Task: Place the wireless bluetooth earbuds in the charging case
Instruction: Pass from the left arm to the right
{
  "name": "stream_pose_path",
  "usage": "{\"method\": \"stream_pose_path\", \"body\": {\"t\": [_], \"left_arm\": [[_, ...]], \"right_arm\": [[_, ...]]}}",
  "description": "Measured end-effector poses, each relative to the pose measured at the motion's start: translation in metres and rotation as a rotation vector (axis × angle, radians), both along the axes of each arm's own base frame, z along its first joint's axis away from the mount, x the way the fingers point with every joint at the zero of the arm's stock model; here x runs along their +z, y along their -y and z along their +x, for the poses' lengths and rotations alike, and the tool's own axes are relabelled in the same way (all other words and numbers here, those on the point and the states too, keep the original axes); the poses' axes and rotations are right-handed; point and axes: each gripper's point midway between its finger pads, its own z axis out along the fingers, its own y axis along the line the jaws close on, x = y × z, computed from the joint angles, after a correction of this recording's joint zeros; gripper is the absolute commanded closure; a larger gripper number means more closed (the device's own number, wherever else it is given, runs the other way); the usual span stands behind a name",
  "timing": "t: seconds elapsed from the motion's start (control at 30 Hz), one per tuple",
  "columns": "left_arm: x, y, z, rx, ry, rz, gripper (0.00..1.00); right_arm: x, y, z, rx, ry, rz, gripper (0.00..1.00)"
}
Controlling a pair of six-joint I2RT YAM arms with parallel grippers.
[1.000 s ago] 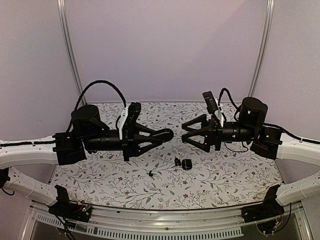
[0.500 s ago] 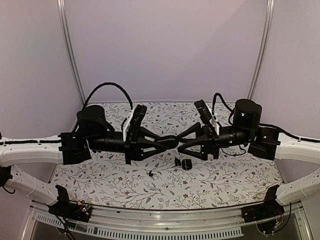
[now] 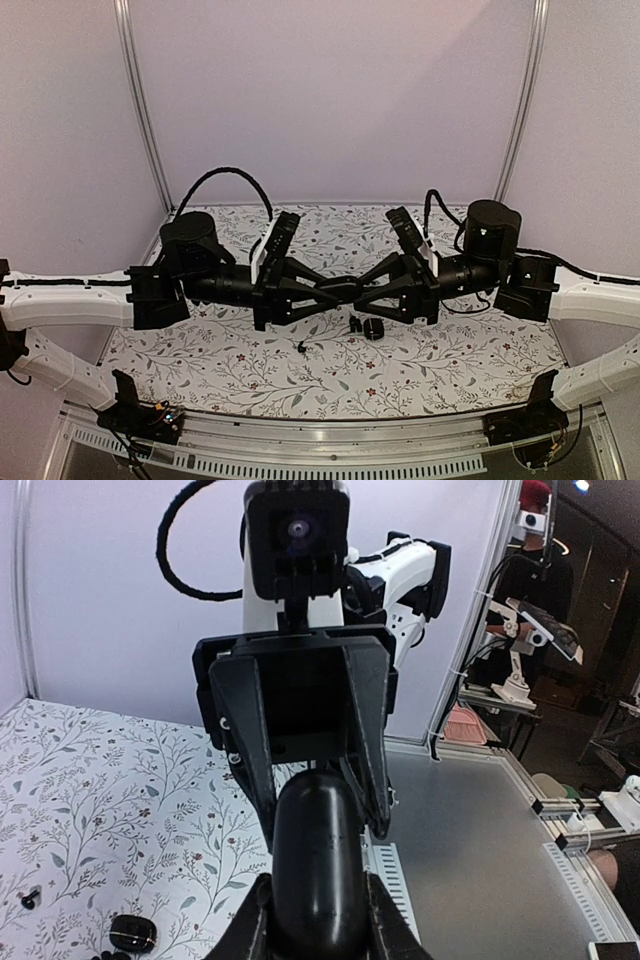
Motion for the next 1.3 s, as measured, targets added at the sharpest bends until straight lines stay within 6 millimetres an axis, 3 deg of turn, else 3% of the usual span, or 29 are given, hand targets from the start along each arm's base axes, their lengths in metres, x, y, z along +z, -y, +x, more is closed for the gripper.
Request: {"method": "stream_pose_path", "body": {"t": [0.53, 0.97, 1.3], "left_arm": [[0.0014, 0.0054, -0.002, -0.013, -0.003, -0.004, 0.95], [0.0047, 0.0063, -0.0012, -0.011, 0.002, -0.011, 0.94], [0.0075, 0.0096, -0.0017, -0.013, 0.009, -0.024, 0.94]], "right_arm": [[-0.0021, -0.0028, 0.0008, 0.003, -0.001, 0.0, 0.78], [0.0024, -0.003, 0.0014, 0.002, -0.005, 0.017, 0.69], [0.0057, -0.0048, 0.0005, 0.006, -0.008, 0.032, 0.72]]}}
